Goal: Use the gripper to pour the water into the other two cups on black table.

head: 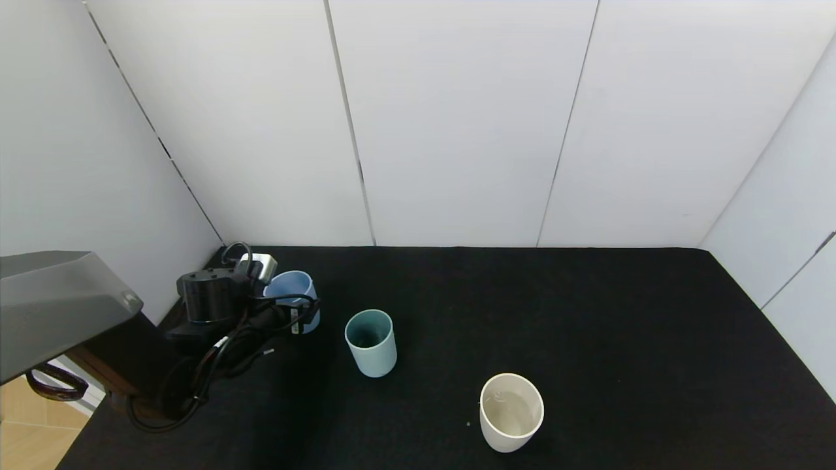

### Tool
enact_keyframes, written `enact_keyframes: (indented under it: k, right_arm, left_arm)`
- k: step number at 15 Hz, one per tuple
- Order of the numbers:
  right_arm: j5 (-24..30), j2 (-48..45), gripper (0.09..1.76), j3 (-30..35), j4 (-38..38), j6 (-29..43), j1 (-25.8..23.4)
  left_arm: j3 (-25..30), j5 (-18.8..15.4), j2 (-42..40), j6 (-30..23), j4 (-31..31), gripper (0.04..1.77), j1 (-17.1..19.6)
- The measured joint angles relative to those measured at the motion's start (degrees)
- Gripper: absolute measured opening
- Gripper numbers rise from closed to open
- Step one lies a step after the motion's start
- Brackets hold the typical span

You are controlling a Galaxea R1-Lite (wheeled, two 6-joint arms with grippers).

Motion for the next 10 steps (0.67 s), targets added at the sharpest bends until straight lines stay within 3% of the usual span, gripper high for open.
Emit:
enact_keyframes:
  k: [10]
  right_arm:
    - [-0.02,0.00,1.71,0.00,-0.02,0.00,0.00]
  left_arm:
    - [2.05,-0.77,-10.35,0.07,1.29,1.67,-0.11]
